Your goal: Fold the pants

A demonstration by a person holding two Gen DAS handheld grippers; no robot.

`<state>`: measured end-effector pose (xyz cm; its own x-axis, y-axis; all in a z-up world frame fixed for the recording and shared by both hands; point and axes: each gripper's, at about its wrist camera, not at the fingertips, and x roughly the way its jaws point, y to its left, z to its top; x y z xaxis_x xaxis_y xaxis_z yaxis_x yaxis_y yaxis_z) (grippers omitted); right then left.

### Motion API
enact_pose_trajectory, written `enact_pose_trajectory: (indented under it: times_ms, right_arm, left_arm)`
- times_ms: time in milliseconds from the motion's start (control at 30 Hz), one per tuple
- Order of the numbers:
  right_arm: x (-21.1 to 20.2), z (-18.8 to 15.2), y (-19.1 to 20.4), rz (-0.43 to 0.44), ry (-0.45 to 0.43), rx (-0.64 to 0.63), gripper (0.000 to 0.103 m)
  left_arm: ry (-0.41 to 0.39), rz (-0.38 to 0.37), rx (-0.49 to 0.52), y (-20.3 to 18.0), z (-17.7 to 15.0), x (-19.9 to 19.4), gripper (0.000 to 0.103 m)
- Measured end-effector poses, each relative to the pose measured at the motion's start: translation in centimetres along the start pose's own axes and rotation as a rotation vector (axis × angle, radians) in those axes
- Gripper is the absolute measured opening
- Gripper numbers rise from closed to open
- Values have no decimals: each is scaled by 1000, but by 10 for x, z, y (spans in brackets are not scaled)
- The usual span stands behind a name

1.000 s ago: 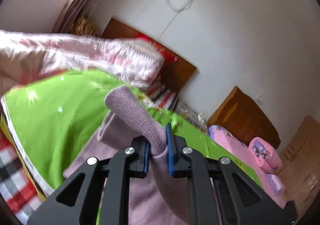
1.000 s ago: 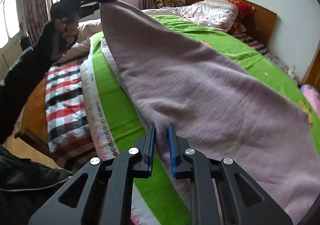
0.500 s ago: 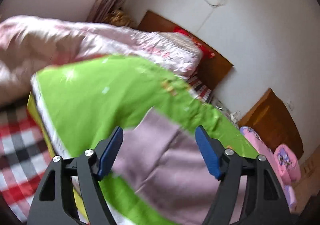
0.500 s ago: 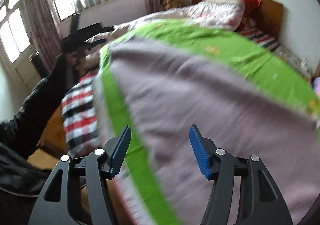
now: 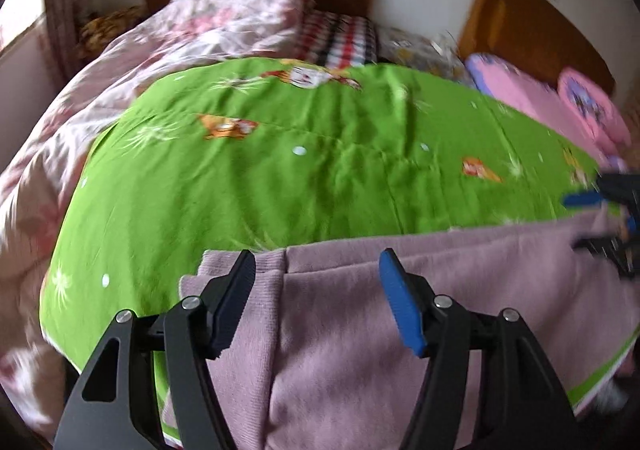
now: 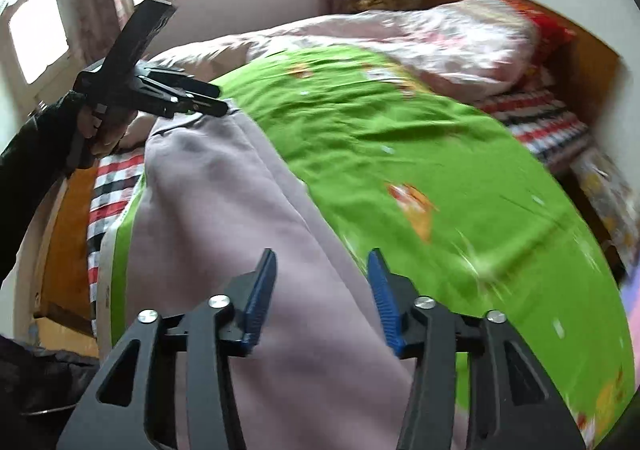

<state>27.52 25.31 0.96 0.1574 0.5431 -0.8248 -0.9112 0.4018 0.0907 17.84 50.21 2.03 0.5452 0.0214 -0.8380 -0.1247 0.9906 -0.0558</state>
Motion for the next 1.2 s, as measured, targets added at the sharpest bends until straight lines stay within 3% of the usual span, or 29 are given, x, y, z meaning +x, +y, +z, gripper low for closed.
enact_pose_trajectory:
  times_ms: [233, 333, 433, 500, 567, 633, 833, 1000, 1067, 1133, 1200]
  right_arm:
    - [54, 31, 24, 116, 114, -100, 36]
    - [65, 30, 26, 114, 149, -133, 36]
    - [68, 27, 25, 100, 148, -128, 26]
    - [69, 25, 23, 95, 144, -112, 7]
    - [67, 20, 26, 62, 124, -127, 6]
    - [64, 17, 34, 23, 101, -161, 5]
    - [28, 32, 38, -46, -23, -181, 4]
    - [60, 31, 31, -134, 38, -194, 4]
    - [73, 25, 27, -139, 60, -173, 4]
    - [70, 23, 28, -133, 45, -149, 4]
    - [63, 23, 29, -127, 30, -147, 4]
  left_arm:
    - [41, 13, 148, -16, -3, 7, 55]
    - [75, 35, 194, -16, -5, 16, 52]
    - [74, 68, 231, -18, -8, 17, 45]
    - [66, 103, 262, -21, -12, 17, 37]
    - [43, 197, 310, -28, -17, 15, 7]
    - [20, 245, 334, -31, -21, 11, 1]
    - [-108, 369, 323, -37, -13, -18, 0]
    - [-78, 463, 263, -22, 3, -1, 0]
    - [-78, 446, 224, -19, 1, 2, 0]
    - [-97, 329, 164, -16, -1, -7, 4]
    - [-92, 291, 170, -18, -5, -12, 5]
